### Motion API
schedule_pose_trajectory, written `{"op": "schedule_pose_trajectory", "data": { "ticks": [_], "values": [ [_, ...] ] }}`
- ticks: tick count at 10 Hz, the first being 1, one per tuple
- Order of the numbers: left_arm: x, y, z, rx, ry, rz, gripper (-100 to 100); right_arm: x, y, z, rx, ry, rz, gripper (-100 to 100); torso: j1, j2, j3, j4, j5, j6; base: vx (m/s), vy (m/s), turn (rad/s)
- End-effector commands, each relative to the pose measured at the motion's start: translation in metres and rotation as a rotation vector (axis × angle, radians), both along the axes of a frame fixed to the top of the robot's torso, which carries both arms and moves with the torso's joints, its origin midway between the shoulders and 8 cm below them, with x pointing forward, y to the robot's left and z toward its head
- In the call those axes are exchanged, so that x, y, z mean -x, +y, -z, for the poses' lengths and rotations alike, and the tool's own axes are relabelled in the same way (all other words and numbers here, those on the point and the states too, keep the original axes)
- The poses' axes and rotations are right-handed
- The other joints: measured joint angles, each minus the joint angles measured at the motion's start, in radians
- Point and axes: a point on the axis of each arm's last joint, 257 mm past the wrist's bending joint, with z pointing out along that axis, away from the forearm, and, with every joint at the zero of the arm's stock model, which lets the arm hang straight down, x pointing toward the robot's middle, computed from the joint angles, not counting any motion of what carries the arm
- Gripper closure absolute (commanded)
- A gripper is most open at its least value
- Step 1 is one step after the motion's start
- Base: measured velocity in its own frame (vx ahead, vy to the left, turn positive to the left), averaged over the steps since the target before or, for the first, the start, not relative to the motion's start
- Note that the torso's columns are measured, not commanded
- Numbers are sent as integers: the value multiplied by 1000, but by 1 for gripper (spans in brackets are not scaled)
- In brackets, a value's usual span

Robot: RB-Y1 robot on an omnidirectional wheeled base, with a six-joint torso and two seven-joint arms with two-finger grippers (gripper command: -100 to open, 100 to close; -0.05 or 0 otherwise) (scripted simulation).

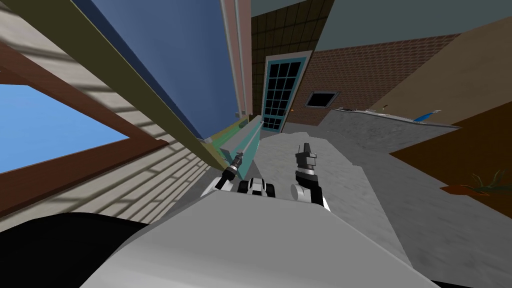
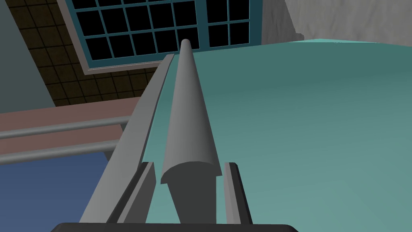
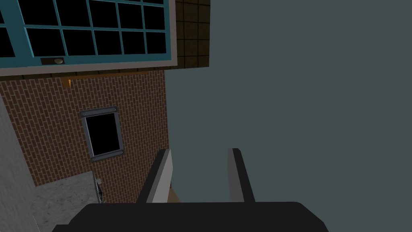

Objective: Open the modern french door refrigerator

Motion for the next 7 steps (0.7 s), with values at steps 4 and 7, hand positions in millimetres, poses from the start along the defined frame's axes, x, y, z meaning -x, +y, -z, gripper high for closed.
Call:
{"op": "schedule_pose_trajectory", "data": {
  "ticks": [4, 7],
  "values": [
    [1, -7, -5, 2, -11, 7, 100, 0, 0, 0, 0, 0, 0, 0, 7, 1, 0, 2, 0, -1, -39, -156, 5],
    [4, -8, -12, 1, -15, 9, -100, 0, 0, 0, 0, 0, 0, 0, 0, -7, -3, -3, 1, 2, -24, -150, 20]
  ]
}}
